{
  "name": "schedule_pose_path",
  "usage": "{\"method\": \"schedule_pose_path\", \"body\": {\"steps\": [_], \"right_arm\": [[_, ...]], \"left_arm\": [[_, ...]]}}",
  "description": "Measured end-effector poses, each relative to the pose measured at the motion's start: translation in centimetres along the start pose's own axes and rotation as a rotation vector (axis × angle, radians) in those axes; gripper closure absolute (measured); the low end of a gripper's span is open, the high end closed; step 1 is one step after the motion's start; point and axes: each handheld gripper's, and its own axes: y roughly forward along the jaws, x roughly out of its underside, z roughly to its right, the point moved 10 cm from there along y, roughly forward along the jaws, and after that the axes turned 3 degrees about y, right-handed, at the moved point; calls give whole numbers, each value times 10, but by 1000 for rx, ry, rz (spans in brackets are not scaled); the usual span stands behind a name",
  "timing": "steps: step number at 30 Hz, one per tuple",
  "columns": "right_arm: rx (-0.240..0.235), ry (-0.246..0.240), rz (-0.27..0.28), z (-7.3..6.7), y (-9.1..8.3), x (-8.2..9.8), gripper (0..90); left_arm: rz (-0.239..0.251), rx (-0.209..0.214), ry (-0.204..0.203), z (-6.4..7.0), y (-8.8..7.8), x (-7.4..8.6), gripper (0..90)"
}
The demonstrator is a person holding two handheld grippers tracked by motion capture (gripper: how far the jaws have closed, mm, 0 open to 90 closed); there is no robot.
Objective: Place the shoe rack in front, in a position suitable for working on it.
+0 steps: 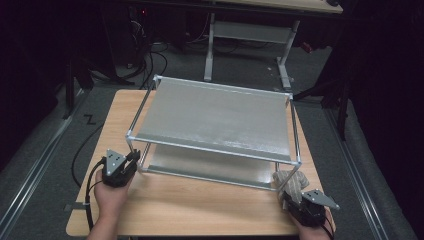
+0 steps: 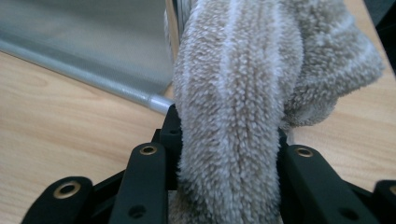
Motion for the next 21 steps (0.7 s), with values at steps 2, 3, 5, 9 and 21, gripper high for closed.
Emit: {"method": "schedule_pose_path", "body": {"steps": [2,3,5,9,21], "right_arm": [[12,-8,24,-3,-4,-7,641],[15,-8,34,-4,-6,-10,641],[23,-14,68,-8,-15,-20,639],[38,-32,165,-13,-40,-44,636],[95,-74,215,-19,-70,-47,630]], "left_arm": [[9,-1,-5,-3,5,-1,805],[13,-1,-7,-4,7,-2,805],[17,-1,-9,-6,10,-3,804],[15,-4,-7,-8,15,-5,804],[5,4,-3,-4,23,-8,794]]}}
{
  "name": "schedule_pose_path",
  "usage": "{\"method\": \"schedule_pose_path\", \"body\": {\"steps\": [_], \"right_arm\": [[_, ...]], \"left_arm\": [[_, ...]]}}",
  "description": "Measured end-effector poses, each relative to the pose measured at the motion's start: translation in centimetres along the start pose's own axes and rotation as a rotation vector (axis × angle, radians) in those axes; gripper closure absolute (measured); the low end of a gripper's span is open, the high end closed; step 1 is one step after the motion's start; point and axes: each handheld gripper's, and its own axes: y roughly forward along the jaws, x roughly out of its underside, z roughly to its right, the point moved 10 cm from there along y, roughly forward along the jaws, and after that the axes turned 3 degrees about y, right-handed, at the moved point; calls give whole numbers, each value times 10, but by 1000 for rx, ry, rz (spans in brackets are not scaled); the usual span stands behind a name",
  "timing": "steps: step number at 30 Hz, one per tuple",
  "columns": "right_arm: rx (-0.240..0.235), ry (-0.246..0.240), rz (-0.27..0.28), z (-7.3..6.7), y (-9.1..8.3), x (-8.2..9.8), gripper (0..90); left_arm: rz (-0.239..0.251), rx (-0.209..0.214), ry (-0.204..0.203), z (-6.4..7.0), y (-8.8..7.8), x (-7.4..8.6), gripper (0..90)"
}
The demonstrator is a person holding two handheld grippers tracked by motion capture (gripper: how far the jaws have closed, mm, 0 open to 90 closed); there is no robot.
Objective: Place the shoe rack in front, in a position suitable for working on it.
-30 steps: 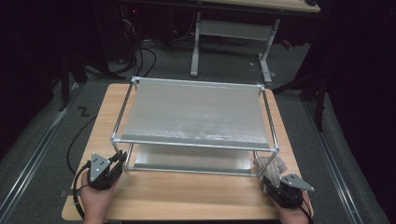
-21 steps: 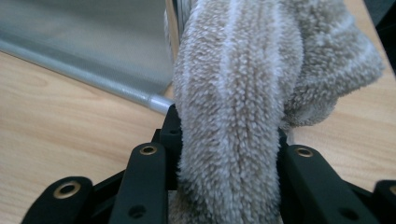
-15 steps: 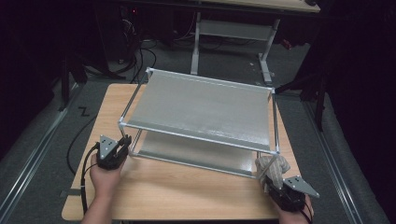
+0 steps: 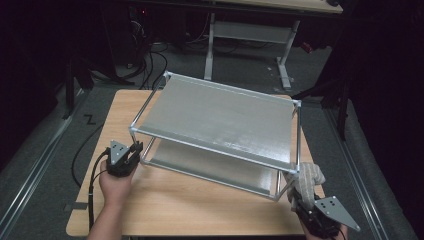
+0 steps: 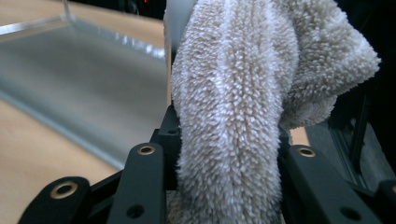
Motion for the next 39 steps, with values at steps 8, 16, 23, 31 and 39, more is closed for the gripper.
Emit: {"method": "schedule_pose_path", "body": {"steps": [8,16,23,31,39], "right_arm": [[-2,18,-193,-1,25,65,632],[-6,41,-251,-2,34,88,633],[12,59,-254,6,32,89,630],[-1,31,-262,7,31,89,629],[-26,35,-264,5,36,88,626]], "left_arm": [[15,26,-3,9,4,-2,775],[25,52,-17,12,10,-4,776],[30,84,-11,20,16,-7,768],[35,40,-32,13,-16,5,604],[0,112,-20,44,-31,10,565]]}}
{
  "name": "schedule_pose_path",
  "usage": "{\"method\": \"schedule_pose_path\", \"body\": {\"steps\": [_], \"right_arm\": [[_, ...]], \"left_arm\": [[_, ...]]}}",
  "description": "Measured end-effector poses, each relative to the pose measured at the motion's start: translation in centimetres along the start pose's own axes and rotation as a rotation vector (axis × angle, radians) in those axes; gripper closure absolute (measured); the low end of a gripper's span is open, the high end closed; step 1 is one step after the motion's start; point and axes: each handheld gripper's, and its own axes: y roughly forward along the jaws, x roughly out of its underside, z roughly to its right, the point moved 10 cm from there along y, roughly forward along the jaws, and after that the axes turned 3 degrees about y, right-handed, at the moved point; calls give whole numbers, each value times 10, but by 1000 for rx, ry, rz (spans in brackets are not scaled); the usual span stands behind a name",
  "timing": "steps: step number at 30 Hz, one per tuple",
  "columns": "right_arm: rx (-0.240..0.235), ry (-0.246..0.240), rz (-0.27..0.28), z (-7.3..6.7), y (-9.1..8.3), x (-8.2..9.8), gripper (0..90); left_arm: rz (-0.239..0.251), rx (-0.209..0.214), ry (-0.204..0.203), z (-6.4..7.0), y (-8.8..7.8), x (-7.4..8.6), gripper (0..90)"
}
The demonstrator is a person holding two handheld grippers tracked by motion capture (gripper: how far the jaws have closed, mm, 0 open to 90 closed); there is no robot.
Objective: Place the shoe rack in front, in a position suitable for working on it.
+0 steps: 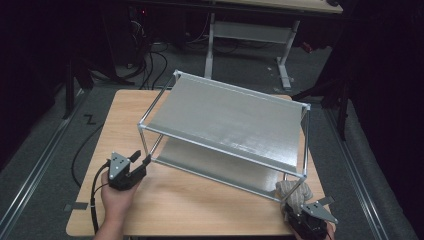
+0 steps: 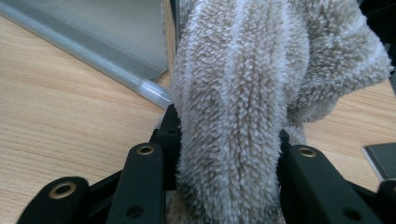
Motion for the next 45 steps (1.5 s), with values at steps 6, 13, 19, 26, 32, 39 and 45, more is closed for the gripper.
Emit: {"method": "schedule_pose_path", "body": {"steps": [6,13,19,26,32,39,45], "right_arm": [[-27,-15,-4,-11,5,-4,624],[-72,-60,-3,-30,13,-12,622],[-130,-105,-4,-55,20,-18,619],[-195,-165,-6,-86,26,-24,617],[-260,-214,-7,-113,31,-30,617],[-330,-268,-8,-142,36,-35,616],[-376,-317,-2,-163,38,-38,615]], "left_arm": [[-46,101,85,44,-3,6,537],[-73,200,113,80,-14,16,524],[-97,245,151,98,-18,23,516],[-96,256,170,105,-29,24,510],[-84,263,176,111,-43,24,508],[-82,257,187,114,-55,27,508],[-92,233,191,110,-61,31,500]]}}
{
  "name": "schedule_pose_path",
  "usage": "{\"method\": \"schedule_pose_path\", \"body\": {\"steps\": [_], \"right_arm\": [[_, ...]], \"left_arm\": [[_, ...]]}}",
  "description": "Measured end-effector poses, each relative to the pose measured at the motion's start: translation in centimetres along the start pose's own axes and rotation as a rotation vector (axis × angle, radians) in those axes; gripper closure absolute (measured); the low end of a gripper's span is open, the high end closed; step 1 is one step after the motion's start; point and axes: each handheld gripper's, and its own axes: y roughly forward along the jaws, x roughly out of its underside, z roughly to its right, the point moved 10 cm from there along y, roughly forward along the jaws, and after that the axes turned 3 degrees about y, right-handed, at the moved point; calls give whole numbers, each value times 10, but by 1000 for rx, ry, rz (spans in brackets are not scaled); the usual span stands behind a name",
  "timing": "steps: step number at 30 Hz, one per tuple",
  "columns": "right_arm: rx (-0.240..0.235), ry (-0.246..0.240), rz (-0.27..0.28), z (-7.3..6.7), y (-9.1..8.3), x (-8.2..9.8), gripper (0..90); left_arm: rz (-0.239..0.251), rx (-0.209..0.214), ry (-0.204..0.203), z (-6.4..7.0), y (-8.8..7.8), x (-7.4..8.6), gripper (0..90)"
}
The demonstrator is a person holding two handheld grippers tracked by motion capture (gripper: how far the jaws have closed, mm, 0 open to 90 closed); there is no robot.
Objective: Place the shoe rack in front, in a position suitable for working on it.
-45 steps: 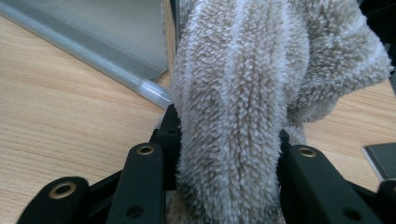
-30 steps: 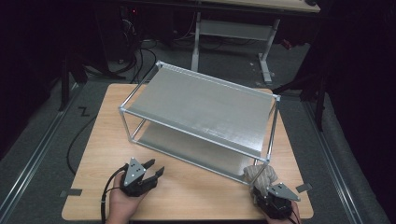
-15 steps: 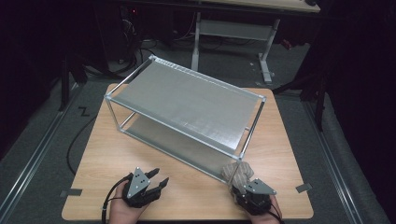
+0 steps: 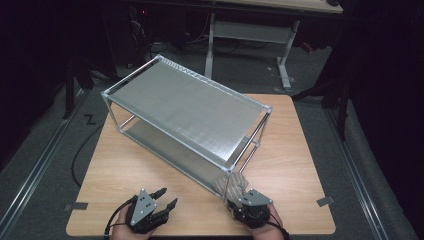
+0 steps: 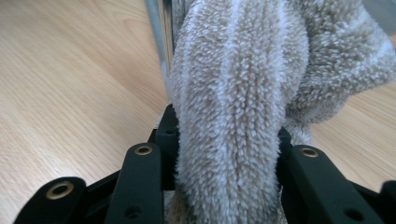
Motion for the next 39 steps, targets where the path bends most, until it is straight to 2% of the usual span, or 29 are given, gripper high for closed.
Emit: {"method": "schedule_pose_path", "body": {"steps": [9,13,17,20,26,35,39], "right_arm": [[-58,-46,-1,-26,10,-10,614],[-89,-69,3,-38,13,-12,613],[-96,-72,4,-42,13,-13,614],[-96,-65,9,-40,11,-13,619],[-65,-34,40,-28,0,-13,625],[26,16,77,0,-22,-7,625],[66,56,83,14,-31,-1,630]], "left_arm": [[2,-8,-14,0,-7,2,492],[12,10,-27,5,-6,-1,482],[14,16,-4,10,-4,-3,484],[23,21,15,14,-2,-7,486],[41,48,21,19,5,-13,481],[50,106,39,31,18,-22,458],[50,143,11,36,25,-28,403]]}}
